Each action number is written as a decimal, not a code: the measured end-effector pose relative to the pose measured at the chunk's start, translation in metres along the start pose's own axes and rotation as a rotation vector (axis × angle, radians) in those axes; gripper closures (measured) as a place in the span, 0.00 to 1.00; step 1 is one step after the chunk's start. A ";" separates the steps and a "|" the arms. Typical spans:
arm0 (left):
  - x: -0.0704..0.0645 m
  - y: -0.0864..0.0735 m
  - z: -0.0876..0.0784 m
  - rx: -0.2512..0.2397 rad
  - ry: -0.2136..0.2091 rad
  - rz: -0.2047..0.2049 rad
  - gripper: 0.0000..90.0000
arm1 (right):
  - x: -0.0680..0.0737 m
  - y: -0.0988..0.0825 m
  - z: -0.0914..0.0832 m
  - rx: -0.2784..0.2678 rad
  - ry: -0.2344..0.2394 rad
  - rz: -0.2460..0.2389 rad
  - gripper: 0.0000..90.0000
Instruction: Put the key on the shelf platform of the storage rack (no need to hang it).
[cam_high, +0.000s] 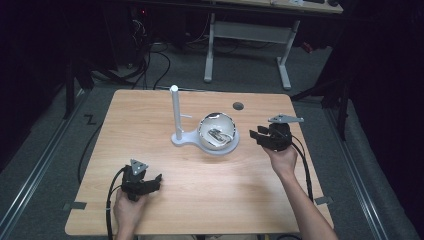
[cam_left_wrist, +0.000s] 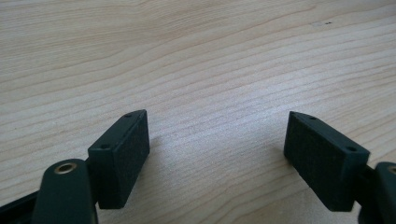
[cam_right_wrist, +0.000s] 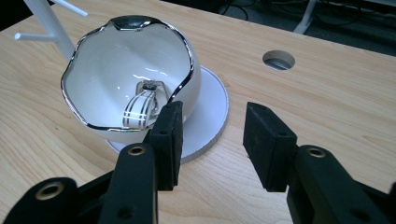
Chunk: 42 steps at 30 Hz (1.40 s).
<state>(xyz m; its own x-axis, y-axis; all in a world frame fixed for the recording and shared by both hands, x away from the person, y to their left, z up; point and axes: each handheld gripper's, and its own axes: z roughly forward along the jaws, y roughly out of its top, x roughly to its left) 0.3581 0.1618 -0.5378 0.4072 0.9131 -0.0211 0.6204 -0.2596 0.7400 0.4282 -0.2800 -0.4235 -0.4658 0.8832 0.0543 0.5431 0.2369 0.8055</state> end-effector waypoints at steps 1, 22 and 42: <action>0.000 0.000 0.000 0.000 -0.001 0.000 0.25 | 0.000 0.000 -0.001 -0.002 0.001 -0.001 0.65; 0.000 0.000 0.000 0.001 0.002 0.002 0.25 | -0.011 -0.026 -0.026 -0.029 -0.016 0.026 0.64; -0.001 0.000 0.000 0.002 0.003 0.004 0.25 | -0.006 -0.053 -0.052 -0.051 0.011 0.037 0.62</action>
<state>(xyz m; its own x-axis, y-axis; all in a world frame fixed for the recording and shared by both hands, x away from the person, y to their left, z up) 0.3580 0.1613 -0.5377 0.4077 0.9130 -0.0156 0.6202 -0.2643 0.7386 0.3655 -0.3186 -0.4359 -0.4541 0.8863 0.0909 0.5238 0.1831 0.8320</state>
